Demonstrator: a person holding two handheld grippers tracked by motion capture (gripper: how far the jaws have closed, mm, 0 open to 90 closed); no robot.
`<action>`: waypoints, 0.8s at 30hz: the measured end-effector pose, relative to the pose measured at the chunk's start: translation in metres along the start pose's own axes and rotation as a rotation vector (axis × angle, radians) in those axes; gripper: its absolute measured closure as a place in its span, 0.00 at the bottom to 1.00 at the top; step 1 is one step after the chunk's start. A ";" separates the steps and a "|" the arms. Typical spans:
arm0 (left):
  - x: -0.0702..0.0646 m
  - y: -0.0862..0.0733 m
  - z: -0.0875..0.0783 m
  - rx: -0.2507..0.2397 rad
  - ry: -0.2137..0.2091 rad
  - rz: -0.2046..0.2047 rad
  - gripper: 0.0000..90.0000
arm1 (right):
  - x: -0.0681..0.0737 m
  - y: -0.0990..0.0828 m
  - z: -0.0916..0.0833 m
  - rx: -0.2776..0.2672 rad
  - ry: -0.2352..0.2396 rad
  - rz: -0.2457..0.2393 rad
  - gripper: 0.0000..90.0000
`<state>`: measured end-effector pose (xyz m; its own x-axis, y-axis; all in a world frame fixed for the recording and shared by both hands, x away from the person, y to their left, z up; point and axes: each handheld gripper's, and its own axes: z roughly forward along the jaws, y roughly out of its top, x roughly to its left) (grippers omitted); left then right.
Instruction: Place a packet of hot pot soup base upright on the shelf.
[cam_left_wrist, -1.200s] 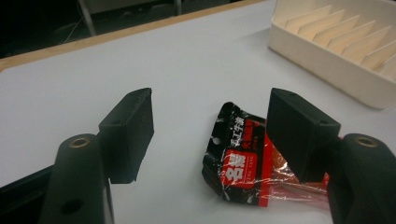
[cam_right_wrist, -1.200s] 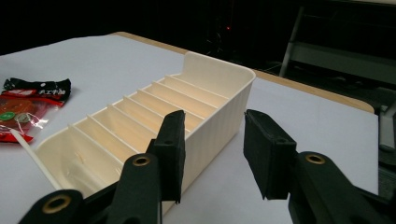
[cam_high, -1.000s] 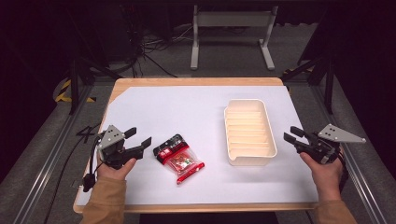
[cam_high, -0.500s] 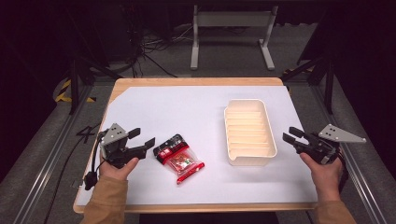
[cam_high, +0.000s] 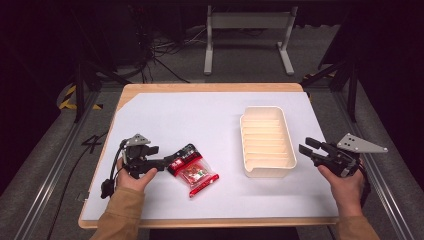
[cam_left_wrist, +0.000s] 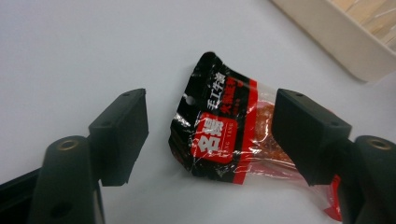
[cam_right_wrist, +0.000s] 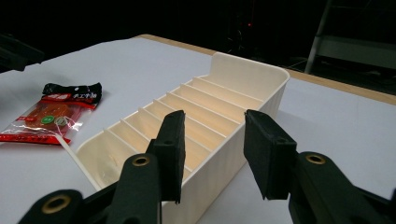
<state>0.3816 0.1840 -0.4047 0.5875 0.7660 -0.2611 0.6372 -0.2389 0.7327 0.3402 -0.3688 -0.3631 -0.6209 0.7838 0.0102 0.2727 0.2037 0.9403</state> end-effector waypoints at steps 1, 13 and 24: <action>0.002 -0.001 0.003 0.010 -0.007 -0.010 0.35 | 0.000 0.000 0.000 -0.003 0.002 -0.004 0.65; 0.015 -0.009 0.023 0.082 0.010 -0.041 0.42 | -0.001 -0.004 0.001 0.014 0.009 0.013 0.63; 0.020 -0.014 0.032 0.120 -0.046 -0.084 0.51 | -0.001 -0.006 0.003 0.021 0.012 0.023 0.62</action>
<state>0.4010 0.1832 -0.4402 0.5506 0.7584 -0.3488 0.7382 -0.2472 0.6276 0.3417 -0.3690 -0.3698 -0.6231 0.7813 0.0366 0.3026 0.1977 0.9324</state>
